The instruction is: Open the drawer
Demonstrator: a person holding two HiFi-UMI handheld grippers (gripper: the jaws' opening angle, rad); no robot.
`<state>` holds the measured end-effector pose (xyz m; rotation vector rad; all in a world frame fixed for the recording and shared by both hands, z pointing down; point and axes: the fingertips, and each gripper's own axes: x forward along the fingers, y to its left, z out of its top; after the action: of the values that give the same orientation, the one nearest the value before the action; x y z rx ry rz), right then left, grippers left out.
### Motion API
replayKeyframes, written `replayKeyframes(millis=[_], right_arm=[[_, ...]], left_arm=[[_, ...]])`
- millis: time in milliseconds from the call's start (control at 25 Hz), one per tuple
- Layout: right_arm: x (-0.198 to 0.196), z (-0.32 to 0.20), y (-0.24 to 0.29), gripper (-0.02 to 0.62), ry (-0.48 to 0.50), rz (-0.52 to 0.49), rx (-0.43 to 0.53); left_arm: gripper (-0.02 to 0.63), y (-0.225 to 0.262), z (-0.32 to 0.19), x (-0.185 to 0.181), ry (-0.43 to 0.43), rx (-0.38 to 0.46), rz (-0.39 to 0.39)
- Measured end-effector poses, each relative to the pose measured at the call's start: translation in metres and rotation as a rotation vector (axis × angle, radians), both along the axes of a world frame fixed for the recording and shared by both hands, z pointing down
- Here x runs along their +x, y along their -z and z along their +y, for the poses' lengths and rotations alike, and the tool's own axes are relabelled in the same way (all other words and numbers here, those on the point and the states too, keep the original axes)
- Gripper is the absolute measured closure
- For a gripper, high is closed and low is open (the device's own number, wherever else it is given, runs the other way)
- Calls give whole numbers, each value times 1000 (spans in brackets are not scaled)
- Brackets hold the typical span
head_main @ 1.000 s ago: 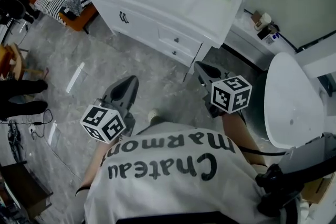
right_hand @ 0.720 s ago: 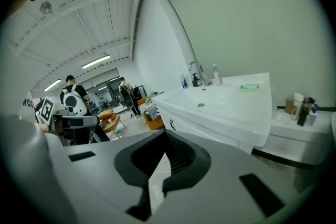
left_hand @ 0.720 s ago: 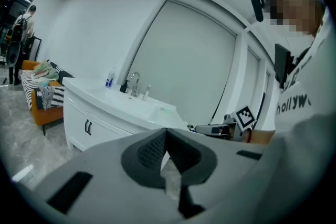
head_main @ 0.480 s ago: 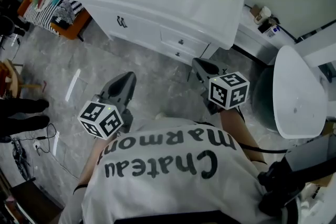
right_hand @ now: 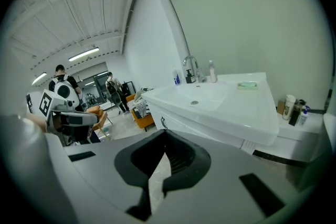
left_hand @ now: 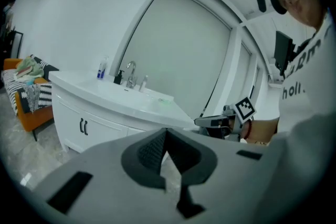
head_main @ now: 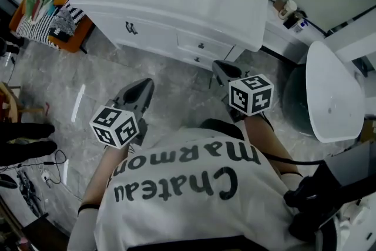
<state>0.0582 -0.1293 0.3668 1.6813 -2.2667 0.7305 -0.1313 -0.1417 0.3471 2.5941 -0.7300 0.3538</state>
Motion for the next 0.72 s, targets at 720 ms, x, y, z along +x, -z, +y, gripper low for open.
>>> replayKeyframes(millis=[720], right_arm=[[8, -78, -138, 588, -104, -37, -123]], left_arm=[[601, -59, -32, 3, 8, -77, 20]])
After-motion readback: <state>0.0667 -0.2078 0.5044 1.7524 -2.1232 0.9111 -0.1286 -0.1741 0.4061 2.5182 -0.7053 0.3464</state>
